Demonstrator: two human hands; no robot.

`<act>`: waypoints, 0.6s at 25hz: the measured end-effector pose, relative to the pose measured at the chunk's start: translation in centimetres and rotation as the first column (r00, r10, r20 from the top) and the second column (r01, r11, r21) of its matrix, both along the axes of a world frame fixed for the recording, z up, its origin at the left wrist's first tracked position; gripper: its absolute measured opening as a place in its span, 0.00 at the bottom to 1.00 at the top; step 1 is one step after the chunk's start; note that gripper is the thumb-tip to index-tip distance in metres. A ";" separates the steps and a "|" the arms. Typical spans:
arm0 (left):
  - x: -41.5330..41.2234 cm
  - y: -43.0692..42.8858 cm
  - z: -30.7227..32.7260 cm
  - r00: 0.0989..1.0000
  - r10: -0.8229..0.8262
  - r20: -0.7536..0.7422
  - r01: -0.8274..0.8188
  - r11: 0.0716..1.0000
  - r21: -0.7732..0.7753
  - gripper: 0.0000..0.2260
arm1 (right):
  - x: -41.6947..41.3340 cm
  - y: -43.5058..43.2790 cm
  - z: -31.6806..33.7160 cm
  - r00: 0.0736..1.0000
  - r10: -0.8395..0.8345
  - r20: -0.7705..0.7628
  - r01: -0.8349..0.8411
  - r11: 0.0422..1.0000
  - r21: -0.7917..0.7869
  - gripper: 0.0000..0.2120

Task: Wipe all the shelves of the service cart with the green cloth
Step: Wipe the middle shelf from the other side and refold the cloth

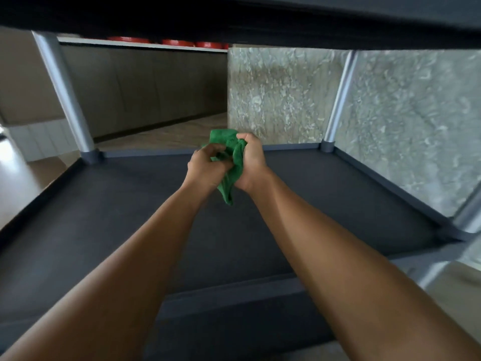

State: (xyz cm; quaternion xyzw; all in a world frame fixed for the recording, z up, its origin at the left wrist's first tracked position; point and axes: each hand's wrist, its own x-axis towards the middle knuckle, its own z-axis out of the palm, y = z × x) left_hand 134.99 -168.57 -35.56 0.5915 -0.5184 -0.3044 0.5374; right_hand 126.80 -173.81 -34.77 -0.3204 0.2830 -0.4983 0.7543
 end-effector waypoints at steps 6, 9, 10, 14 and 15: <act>-12.8 -4.8 -0.3 0.985 -0.171 -0.028 0.172 0.985 0.026 0.17 | -13.0 -5.0 -0.9 0.984 -0.147 -0.102 0.144 0.989 -0.030 0.18; -18.3 -6.5 -0.8 0.976 -0.217 -0.023 0.218 0.976 0.019 0.14 | -18.8 -7.3 -1.4 0.962 -0.234 -0.139 0.229 0.972 -0.050 0.16; -19.8 -7.0 -1.0 0.969 -0.245 -0.032 0.246 0.969 0.025 0.13 | -20.6 -7.9 -1.6 0.953 -0.264 -0.151 0.258 0.964 -0.058 0.16; -24.9 -8.7 -1.6 0.934 -0.316 -0.166 0.331 0.941 0.069 0.08 | -27.1 -9.7 -2.3 0.922 -0.338 -0.190 0.327 0.941 -0.087 0.16; -25.9 -9.1 -1.6 0.923 -0.325 -0.208 0.346 0.935 0.073 0.09 | -28.4 -10.0 -2.5 0.914 -0.354 -0.198 0.341 0.935 -0.095 0.17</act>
